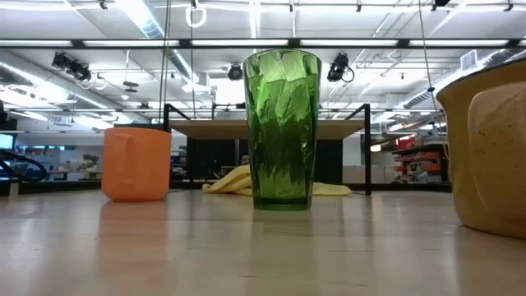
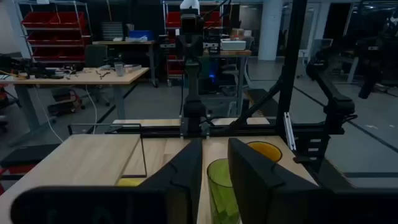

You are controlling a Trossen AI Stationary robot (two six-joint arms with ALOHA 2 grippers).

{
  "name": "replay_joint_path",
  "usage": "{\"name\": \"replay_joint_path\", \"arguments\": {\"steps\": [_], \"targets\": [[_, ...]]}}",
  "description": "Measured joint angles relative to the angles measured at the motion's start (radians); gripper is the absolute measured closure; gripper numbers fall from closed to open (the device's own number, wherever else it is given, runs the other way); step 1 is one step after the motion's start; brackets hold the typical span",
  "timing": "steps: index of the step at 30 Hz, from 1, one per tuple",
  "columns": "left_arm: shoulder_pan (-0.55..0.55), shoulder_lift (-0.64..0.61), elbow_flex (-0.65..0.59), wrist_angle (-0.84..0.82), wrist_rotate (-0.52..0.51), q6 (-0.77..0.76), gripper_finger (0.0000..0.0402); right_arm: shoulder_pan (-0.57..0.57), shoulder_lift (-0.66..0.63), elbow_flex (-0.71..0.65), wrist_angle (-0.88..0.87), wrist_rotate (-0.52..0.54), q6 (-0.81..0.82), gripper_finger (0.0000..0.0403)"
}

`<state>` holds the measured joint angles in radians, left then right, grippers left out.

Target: Stack small to large cups/mugs on shelf

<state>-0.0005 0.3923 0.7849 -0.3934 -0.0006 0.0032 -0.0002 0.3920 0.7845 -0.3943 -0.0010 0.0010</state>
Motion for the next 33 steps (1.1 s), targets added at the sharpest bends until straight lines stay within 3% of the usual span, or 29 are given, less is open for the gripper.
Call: {"name": "replay_joint_path", "arguments": {"steps": [33], "targets": [[0.000,0.000,0.000,0.000,0.000,0.000,0.0316,0.000,0.000,0.000,0.000,0.000,0.000,0.0352]]}}
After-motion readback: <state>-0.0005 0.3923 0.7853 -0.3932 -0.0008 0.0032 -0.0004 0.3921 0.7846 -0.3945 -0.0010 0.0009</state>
